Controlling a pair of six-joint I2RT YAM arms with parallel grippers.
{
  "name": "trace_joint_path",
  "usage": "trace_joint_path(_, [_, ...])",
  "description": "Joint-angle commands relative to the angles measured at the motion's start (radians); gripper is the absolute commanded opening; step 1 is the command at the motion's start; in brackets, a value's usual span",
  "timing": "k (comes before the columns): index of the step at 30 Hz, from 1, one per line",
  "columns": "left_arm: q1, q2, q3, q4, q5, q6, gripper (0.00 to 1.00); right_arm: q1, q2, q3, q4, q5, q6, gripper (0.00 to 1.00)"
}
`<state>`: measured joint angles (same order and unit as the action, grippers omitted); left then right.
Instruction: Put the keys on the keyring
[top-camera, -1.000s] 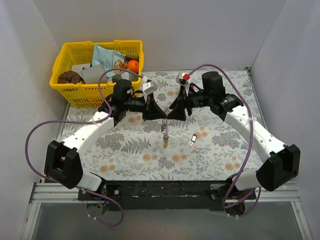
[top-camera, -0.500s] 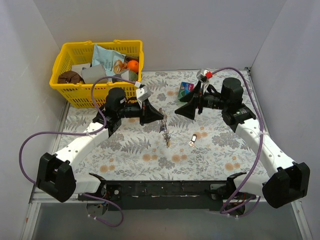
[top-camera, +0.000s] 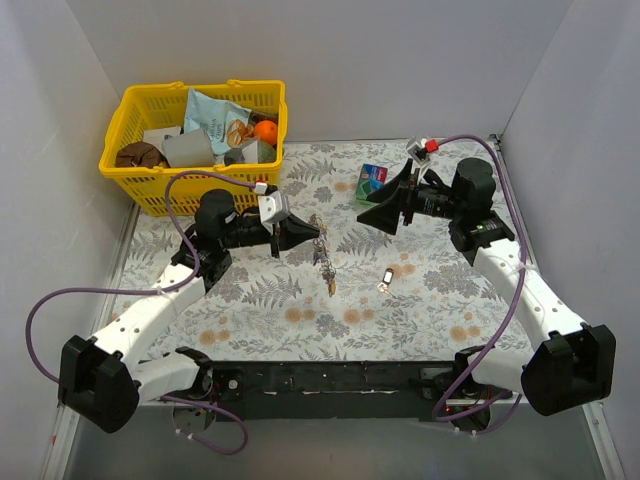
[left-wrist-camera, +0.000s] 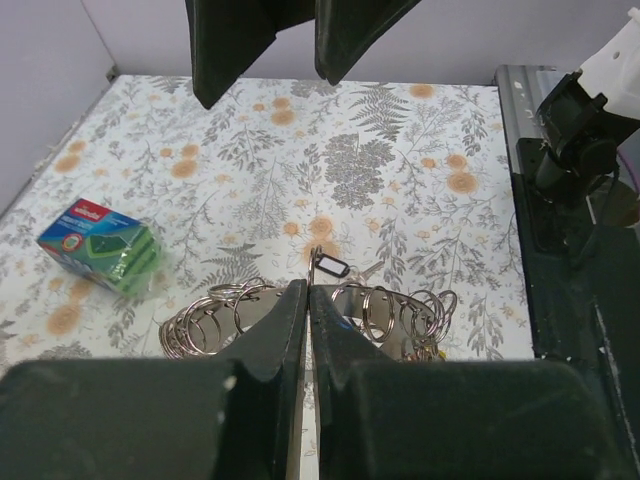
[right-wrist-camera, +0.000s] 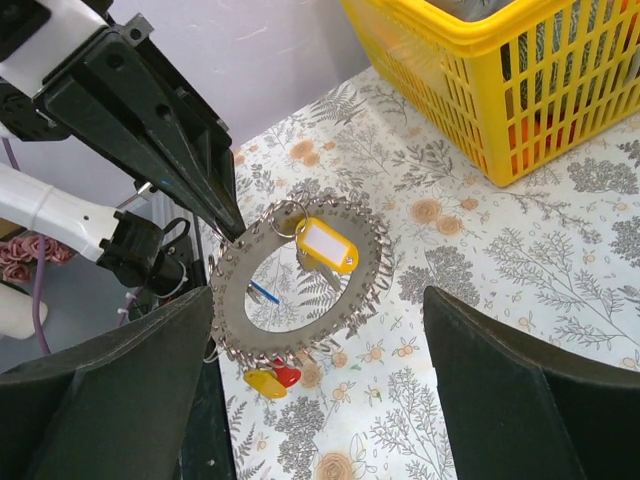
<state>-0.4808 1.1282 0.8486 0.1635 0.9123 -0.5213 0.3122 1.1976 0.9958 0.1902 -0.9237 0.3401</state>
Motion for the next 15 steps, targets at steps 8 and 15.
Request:
trace_joint_path(8, [-0.018, -0.111, 0.004, -0.116, -0.024, 0.343, 0.00, -0.009, -0.004, -0.016, 0.064, -0.024, 0.027, 0.93])
trace_joint_path(15, [-0.019, -0.120, -0.005, -0.120, -0.009, 0.371, 0.00, -0.009, 0.005, -0.014, 0.048, -0.021, 0.019, 0.93])
